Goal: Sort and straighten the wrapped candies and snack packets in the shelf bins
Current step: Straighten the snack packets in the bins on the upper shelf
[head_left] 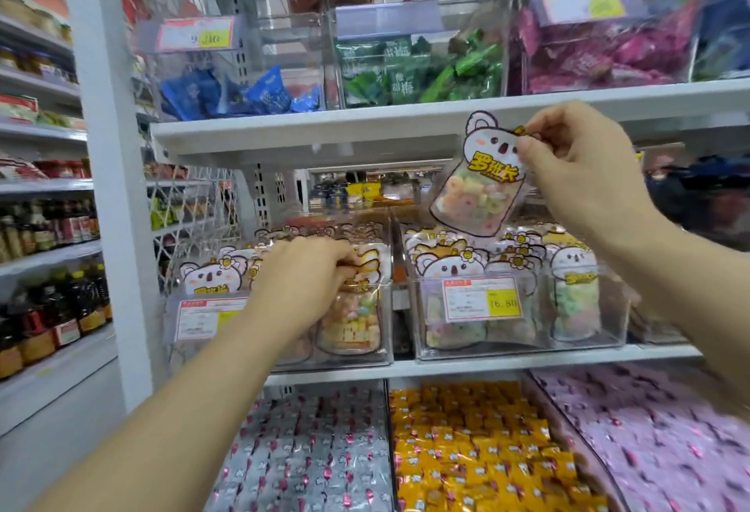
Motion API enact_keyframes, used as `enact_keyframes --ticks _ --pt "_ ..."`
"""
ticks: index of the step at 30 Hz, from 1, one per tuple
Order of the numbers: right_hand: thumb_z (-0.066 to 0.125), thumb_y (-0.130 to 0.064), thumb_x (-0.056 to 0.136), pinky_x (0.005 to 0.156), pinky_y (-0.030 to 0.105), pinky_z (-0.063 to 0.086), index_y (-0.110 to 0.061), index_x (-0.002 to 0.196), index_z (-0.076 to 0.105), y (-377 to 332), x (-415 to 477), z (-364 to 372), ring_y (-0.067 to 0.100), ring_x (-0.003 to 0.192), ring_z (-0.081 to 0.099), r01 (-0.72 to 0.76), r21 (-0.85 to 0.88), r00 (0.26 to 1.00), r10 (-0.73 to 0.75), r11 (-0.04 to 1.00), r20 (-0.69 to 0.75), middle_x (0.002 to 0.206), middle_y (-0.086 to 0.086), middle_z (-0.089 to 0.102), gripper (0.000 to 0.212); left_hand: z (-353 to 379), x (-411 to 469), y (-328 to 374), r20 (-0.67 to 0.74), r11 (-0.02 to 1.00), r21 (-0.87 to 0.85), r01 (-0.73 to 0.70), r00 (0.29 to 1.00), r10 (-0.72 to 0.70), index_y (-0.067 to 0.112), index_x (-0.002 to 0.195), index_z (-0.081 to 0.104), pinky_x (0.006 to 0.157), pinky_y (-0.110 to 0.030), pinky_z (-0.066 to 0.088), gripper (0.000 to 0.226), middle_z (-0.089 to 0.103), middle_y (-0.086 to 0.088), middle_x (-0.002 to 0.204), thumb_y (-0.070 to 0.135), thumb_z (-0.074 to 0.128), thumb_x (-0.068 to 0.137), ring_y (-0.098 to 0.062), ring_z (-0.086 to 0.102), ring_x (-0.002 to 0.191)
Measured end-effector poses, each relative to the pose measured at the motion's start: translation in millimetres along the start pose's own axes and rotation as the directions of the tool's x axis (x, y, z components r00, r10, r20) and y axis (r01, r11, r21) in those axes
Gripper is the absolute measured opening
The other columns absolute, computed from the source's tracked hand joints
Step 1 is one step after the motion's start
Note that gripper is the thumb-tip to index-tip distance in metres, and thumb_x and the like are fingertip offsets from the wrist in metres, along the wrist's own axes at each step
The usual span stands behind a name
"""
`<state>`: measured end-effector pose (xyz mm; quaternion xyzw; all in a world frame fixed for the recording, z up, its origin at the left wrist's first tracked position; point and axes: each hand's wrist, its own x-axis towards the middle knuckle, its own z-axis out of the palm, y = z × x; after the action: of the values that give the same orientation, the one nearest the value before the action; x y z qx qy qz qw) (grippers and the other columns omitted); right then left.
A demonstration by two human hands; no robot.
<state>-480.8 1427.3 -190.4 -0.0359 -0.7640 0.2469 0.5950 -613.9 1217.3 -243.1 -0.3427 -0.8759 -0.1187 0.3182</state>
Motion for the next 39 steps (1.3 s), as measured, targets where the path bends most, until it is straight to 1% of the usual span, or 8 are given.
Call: enact_keyframes --ticks 5,9,13,17,24,28,31,39 --pt "0.053 -0.009 0.09 0.062 0.014 0.033 -0.018 0.09 0.052 19.0 2.4 -34.0 0.013 0.077 0.046 0.005 -0.083 0.999 -0.009 0.997 -0.041 0.085 -0.002 0.055 0.009 -7.8 15.1 8.2 0.235 0.993 0.083 0.088 0.966 -0.106 0.034 0.105 0.066 0.092 -0.039 0.045 0.017 0.068 0.005 0.106 0.038 0.055 0.093 -0.024 0.059 0.105" --pt "0.052 -0.006 0.09 0.07 0.015 0.03 -0.015 0.096 0.057 41.7 2.8 -61.7 0.013 0.083 0.049 -0.021 -0.165 1.0 0.018 0.986 -0.018 0.089 -0.001 0.056 0.012 -7.8 15.4 31.8 0.096 0.977 -0.091 0.191 0.978 -0.183 0.037 0.112 0.059 0.095 -0.039 0.044 0.026 0.063 0.007 0.119 0.026 0.053 0.088 -0.023 0.056 0.112" --pt "0.052 -0.005 0.091 0.069 0.015 0.031 -0.015 0.097 0.058 63.5 4.4 -77.0 0.014 0.083 0.05 -0.044 -0.187 0.993 0.063 0.981 0.096 0.09 0.001 0.057 0.012 -3.4 17.8 69.2 -0.202 0.977 -0.208 -0.047 0.979 0.004 0.029 0.103 0.064 0.098 -0.041 0.039 0.027 0.063 0.005 0.11 0.016 0.054 0.081 -0.021 0.058 0.106" --pt "0.053 -0.009 0.092 0.07 0.018 0.031 -0.017 0.098 0.057 79.1 9.7 -81.3 0.013 0.084 0.05 -0.023 -0.21 0.978 0.065 0.978 0.197 0.09 -0.002 0.057 0.011 12.0 23.2 101.9 -0.129 0.965 -0.166 -0.201 0.975 0.18 0.03 0.109 0.061 0.11 -0.041 0.026 0.022 0.058 0.012 0.115 0.026 0.045 0.094 -0.012 0.052 0.112" --pt "0.054 -0.004 0.089 0.06 0.018 0.029 -0.013 0.095 0.061 98.1 19.9 -76.2 0.007 0.066 0.047 0.118 -0.303 0.902 0.025 0.946 0.431 0.075 -0.01 0.053 0.013 41.9 21.2 105.8 -0.074 0.978 -0.078 -0.193 0.979 0.188 0.031 0.114 0.056 0.109 -0.042 0.019 0.029 0.063 0.011 0.107 0.035 0.031 0.099 -0.015 0.057 0.106" --pt "0.055 -0.003 0.086 0.07 0.022 0.034 -0.015 0.096 0.067 107.4 7.8 -64.1 0.015 0.082 0.055 0.265 -0.399 0.82 0.012 0.878 0.572 0.091 -0.001 0.067 0.02 45.4 19.0 105.0 -0.128 0.97 -0.064 -0.234 0.966 0.224 0.03 0.11 0.057 0.106 -0.041 0.022 0.042 0.064 0.011 0.102 0.042 0.019 0.095 -0.016 0.061 0.095" --pt "0.053 -0.009 0.088 0.09 0.031 0.039 -0.025 0.096 0.067 110.9 -4.1 -50.2 0.019 0.094 0.061 0.441 -0.52 0.74 0.031 0.732 0.672 0.096 -0.007 0.07 0.023 48.8 18.1 103.4 -0.169 0.966 -0.067 -0.251 0.957 0.237 0.029 0.107 0.058 0.104 -0.038 0.022 0.044 0.065 0.011 0.098 0.042 0.018 0.093 -0.016 0.063 0.086" --pt "0.048 -0.009 0.092 0.109 0.039 0.026 -0.026 0.099 0.069 96.5 1.2 -49.6 0.016 0.106 0.056 0.407 -0.563 0.643 0.212 0.719 0.736 0.107 -0.01 0.067 0.028 43.1 17.9 100.5 -0.145 0.961 -0.084 -0.264 0.957 0.25 0.03 0.113 0.057 0.105 -0.032 0.019 0.037 0.067 0.011 0.105 0.04 0.026 0.097 -0.013 0.063 0.093"
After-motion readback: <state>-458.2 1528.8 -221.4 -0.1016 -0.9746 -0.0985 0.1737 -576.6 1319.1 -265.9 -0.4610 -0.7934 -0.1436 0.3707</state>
